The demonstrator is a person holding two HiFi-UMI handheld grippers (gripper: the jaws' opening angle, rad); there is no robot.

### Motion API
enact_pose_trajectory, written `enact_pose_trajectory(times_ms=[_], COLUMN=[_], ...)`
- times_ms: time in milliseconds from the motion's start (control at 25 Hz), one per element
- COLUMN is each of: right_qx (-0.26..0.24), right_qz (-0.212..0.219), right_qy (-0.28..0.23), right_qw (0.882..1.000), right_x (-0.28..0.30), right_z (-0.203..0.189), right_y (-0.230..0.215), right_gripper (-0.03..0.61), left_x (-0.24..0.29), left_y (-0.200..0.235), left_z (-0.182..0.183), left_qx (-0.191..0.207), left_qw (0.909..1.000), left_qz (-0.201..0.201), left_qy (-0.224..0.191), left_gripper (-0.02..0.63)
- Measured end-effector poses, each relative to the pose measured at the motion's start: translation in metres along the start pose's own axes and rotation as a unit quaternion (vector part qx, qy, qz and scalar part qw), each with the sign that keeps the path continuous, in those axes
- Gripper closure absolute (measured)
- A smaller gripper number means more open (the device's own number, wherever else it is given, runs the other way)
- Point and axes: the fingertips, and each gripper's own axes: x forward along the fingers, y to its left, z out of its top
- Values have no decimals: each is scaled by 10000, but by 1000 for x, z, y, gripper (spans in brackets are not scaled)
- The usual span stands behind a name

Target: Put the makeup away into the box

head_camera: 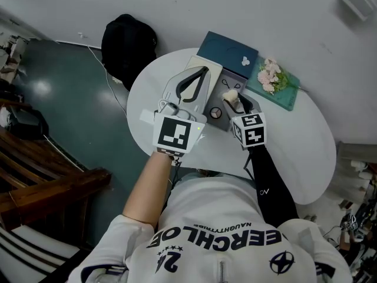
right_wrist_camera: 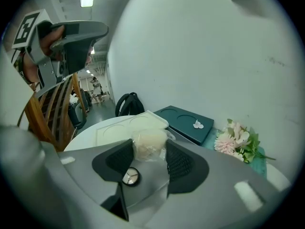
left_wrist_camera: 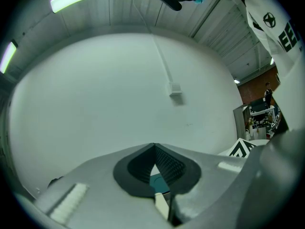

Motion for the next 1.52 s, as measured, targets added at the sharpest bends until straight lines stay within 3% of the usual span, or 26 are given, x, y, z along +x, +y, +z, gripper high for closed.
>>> enact_pose_trajectory(times_ms=[160,320,920,1200,1520], right_qx=[74,223,249,-6,-593], right_qz=[-1,-42,-318,-475,-840], right_qy=[2,14,-128,-1023,-2204], right_qw=[10000,9997,9991,9936,9700], right_x=[5,6,-4,-31,-87], right_z=[3,1,1,48,118], right_y=[2,2,-5,-8,-4], right_gripper=[332,242,252,269,295], left_x=[-1,-2,-2,-2,-1], left_y=[3,6,4,6,8], left_z=[-1,-1,1,5,4], left_qx=[-17,-29,-62,-35,13], left_qw=[10000,10000,9998,9998,9999], left_qz=[-50,-72,-166,-131,-78], left_qy=[-18,-48,-121,-113,93], left_gripper=[612,612,612,612,612])
